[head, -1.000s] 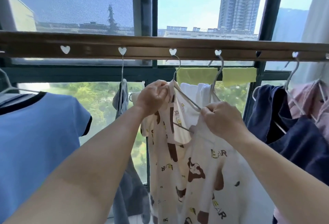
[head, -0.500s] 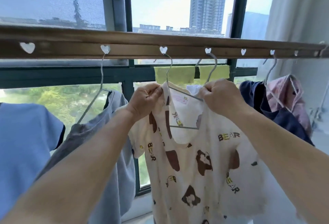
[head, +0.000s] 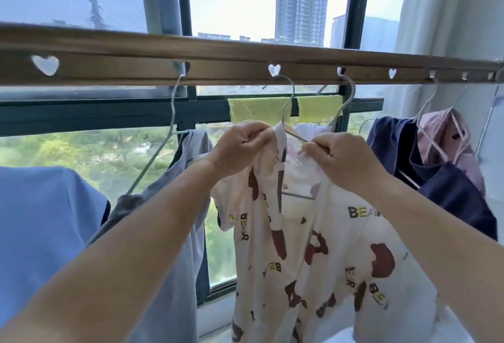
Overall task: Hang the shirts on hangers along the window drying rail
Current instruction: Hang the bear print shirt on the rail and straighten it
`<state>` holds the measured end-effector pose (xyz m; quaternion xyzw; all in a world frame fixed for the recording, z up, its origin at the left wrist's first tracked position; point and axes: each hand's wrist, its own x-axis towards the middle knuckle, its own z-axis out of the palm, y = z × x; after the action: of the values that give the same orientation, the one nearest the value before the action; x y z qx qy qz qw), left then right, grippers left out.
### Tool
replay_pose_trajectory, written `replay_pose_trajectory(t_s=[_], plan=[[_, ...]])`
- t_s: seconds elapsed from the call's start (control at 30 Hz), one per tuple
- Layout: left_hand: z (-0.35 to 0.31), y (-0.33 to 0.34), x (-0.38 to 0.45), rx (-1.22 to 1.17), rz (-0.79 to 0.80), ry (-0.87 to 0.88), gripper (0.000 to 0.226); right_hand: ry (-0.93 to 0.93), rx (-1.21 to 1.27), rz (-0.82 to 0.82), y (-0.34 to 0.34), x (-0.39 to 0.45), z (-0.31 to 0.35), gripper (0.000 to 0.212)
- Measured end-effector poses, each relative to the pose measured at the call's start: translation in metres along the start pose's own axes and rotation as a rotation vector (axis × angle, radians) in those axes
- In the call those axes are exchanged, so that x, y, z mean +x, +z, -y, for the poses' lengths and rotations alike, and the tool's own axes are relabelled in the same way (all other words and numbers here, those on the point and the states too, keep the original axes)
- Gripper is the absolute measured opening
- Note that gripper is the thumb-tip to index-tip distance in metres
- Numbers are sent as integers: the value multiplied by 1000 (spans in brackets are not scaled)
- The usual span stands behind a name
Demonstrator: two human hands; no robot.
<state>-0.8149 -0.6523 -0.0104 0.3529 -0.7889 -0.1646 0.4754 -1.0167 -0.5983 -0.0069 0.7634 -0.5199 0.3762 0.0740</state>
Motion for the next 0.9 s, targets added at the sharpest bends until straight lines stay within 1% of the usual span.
replay_pose_trajectory(t_s=[0.03, 0.07, 0.13, 0.2, 0.27, 0.3, 0.37, 0.43, 0.47, 0.57, 0.63, 0.73, 0.8, 0.9], plan=[[2, -2, 0, 14, -5, 12, 13, -8, -19, -28, -2, -2, -2, 33], [5, -6, -1, 25, -27, 27, 24, -9, -35, -56, -4, -3, -4, 31], [16, -13, -2, 113, -74, 46, 37, 5, -72, -91, -8, -4, -8, 31], [26, -17, -5, 251, -28, 11, 38, 19, -85, -100, -9, -4, -11, 32], [32, -14, -7, 303, 33, -36, 40, 27, -93, -107, -9, -4, -13, 32], [33, -10, -6, 315, 31, -42, 39, 29, -93, -113, -9, -4, -14, 32], [31, -2, -3, 340, -36, -11, 28, 39, -88, -115, -11, -4, -15, 32], [28, 1, 1, 300, -83, -10, 15, 67, -89, -106, -15, -6, -17, 32], [29, 1, 4, 261, -87, -36, 12, 81, -94, -101, -18, -8, -18, 32], [32, -2, 13, 175, -102, -139, 15, 118, -109, -92, -30, -12, -20, 32], [32, -2, 21, 195, -123, -182, 14, 140, -130, -91, -37, -15, -21, 30], [32, 1, 34, 217, -199, -254, 10, 177, -137, -85, -45, -18, -23, 30], [36, 1, 41, 205, -220, -302, 9, 195, -128, -85, -48, -21, -26, 30], [45, 2, 48, 248, -250, -359, 9, 214, -119, -98, -53, -25, -28, 30]])
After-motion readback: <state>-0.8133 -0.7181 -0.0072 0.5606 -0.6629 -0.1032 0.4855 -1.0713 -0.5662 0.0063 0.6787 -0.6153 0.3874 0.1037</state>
